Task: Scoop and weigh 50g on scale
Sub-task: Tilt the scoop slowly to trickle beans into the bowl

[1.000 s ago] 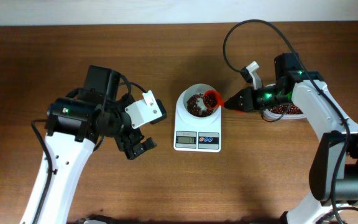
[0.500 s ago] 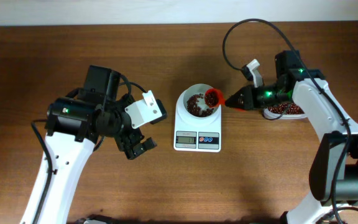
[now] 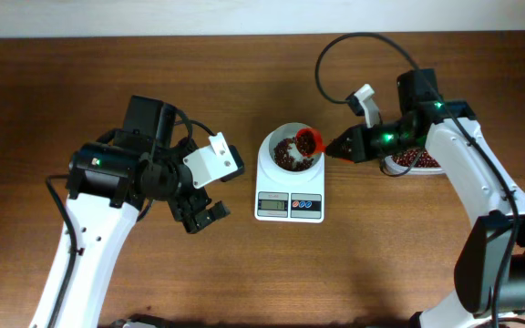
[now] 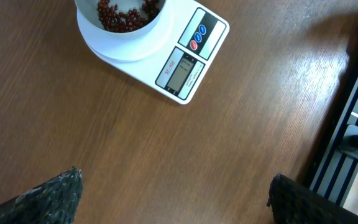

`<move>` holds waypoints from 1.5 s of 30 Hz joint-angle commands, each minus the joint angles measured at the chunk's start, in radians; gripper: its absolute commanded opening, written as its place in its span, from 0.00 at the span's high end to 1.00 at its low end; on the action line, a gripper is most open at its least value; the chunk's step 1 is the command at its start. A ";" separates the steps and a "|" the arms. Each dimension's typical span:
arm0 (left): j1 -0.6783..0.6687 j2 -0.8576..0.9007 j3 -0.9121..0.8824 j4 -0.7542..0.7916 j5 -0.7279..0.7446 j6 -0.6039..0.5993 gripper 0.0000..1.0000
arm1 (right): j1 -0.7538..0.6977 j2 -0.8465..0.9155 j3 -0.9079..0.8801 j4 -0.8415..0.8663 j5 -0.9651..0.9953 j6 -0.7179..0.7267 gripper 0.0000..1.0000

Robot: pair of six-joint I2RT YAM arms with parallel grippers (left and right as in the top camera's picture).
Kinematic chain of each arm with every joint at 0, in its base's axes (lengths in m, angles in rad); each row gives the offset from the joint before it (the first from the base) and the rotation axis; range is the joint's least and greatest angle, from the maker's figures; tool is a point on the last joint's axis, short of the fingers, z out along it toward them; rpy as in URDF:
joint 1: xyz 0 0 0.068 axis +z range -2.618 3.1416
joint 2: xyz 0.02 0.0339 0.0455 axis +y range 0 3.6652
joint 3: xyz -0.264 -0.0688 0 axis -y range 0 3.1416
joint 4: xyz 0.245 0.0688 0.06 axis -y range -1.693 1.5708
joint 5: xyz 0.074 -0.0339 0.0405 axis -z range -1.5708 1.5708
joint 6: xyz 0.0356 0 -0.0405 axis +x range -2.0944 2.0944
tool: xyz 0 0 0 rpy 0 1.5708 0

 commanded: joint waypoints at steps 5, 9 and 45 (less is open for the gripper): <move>0.004 -0.013 -0.008 0.000 0.004 0.015 0.01 | 0.067 -0.025 0.021 0.013 0.118 0.014 0.96; 0.004 -0.013 -0.008 0.000 0.004 0.016 0.01 | 0.102 -0.026 0.032 0.011 0.196 0.026 0.96; 0.004 -0.013 -0.008 0.000 0.004 0.015 0.01 | 0.185 -0.045 0.096 0.015 0.359 0.047 0.96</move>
